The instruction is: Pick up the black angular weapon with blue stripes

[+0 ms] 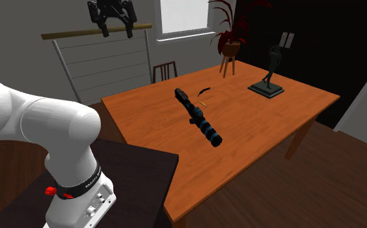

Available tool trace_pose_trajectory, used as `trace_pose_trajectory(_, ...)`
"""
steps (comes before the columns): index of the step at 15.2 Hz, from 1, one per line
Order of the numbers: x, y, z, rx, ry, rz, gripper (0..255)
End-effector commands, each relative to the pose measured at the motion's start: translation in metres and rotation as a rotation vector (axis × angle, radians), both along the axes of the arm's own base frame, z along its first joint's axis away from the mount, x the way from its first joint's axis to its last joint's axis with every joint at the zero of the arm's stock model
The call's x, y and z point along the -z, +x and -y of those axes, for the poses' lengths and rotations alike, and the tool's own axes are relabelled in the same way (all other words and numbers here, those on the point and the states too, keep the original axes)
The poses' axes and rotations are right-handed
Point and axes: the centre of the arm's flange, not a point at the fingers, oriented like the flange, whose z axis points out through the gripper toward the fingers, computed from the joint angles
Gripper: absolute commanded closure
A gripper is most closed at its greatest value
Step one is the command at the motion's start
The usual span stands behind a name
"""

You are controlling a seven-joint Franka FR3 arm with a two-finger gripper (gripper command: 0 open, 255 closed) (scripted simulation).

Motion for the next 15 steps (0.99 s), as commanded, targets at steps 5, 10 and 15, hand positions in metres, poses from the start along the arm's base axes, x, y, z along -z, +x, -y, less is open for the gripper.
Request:
trace_pose_trajectory(5,0.04,0.013,0.031,-0.092,-0.011,-0.006,0)
trace_pose_trajectory(10,0.09,0.032,0.068,-0.206,-0.024,-0.013,0)
trace_pose_trajectory(15,0.14,0.055,0.104,-0.321,-0.038,-0.02,0)
